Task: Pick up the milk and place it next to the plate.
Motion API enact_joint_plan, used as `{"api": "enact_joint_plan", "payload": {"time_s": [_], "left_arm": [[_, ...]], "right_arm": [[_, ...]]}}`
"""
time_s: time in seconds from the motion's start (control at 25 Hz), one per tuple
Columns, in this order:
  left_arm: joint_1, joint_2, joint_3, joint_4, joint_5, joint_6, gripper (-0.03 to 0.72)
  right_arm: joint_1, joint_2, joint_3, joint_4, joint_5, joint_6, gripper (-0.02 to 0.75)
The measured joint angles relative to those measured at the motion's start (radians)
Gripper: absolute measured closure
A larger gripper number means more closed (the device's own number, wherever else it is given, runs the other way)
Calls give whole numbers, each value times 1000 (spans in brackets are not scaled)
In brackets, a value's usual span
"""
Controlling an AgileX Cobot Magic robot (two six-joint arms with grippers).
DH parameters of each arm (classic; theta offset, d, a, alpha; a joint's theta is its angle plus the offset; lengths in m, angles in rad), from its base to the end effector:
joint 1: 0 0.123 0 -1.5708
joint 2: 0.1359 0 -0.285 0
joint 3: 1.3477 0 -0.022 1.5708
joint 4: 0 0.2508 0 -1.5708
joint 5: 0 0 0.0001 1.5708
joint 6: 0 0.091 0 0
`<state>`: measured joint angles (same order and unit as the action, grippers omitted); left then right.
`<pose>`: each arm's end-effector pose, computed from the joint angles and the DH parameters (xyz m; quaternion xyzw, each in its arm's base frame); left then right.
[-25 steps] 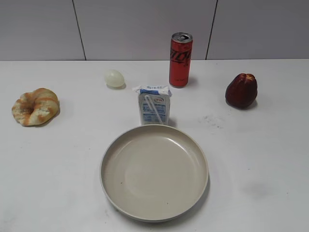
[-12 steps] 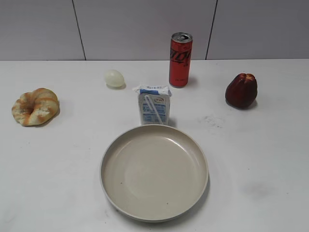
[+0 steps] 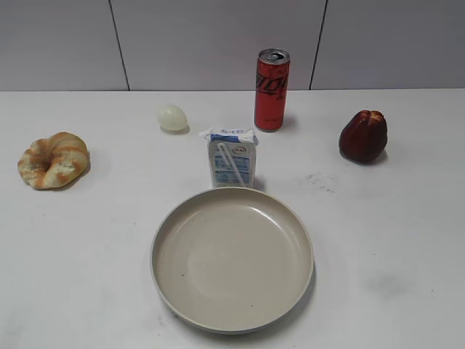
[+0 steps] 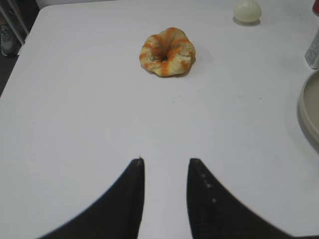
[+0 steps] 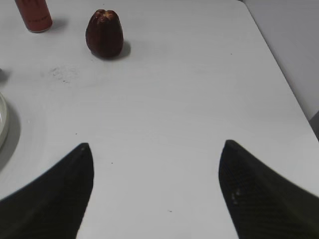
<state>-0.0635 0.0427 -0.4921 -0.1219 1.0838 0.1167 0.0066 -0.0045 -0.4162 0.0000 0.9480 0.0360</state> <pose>0.0006 -0.0098 0.2738 0.0798 0.8666 -0.0479 0.4903 0.0082 0.0001 0.2627 0.0124 0.8443 0.0114 0.5356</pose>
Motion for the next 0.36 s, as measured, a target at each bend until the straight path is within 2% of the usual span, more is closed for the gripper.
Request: {"api": "enact_joint_plan", "payload": {"time_s": [0.36], "left_arm": [[0, 0, 0, 0, 0, 0, 460]], "right_arm": [[0, 0, 1, 5, 0, 0, 148]]}}
